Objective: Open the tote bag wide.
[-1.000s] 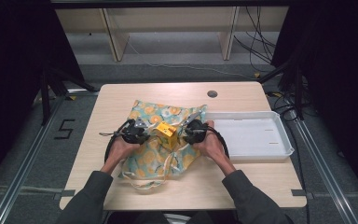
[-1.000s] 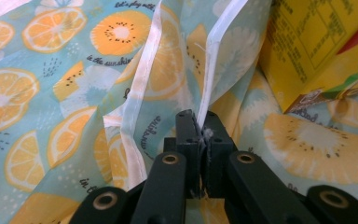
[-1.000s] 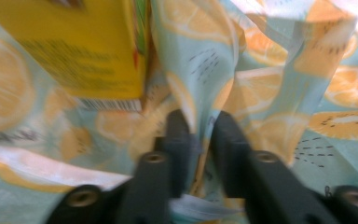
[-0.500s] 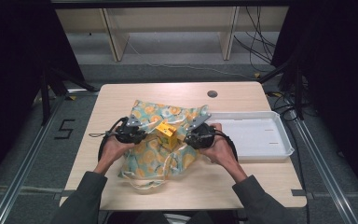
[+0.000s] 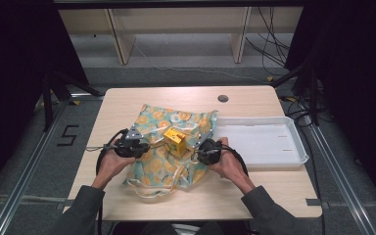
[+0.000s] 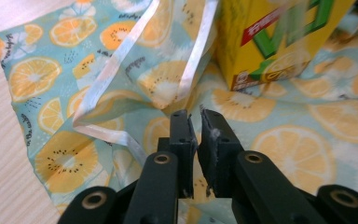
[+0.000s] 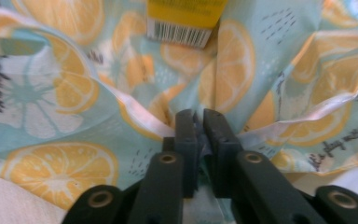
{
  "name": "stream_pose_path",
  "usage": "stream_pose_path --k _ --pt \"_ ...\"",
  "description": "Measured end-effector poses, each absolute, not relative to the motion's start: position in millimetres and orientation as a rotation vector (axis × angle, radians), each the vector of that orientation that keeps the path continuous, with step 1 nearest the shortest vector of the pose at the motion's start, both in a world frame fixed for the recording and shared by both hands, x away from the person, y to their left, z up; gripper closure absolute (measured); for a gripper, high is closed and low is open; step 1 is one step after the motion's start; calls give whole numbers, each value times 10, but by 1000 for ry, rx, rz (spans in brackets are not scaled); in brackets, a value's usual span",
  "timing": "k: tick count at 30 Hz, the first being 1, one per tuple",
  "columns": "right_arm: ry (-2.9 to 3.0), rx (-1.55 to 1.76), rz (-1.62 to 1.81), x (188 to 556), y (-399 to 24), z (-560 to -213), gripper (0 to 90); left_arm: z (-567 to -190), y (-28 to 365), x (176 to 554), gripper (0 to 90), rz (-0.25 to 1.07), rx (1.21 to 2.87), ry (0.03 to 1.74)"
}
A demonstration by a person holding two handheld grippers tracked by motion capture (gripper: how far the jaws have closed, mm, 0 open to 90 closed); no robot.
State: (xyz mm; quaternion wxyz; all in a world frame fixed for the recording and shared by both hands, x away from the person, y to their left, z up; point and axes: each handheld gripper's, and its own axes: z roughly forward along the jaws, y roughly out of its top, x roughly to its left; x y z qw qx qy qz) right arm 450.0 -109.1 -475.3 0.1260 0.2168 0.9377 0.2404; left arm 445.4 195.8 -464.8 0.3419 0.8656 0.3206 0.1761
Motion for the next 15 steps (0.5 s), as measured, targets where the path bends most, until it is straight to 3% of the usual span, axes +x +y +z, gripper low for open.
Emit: stream_pose_path --k 6,7,15 --pt "2624 714 862 4479 -1147 -4506 618 -4559 2033 4228 677 432 2191 845" --pt "2596 681 919 4470 -1151 -4424 568 -4545 2069 4148 619 427 2174 850" --pt "2549 651 1023 4466 -1165 -4217 472 -4502 2188 3874 420 424 2155 891"
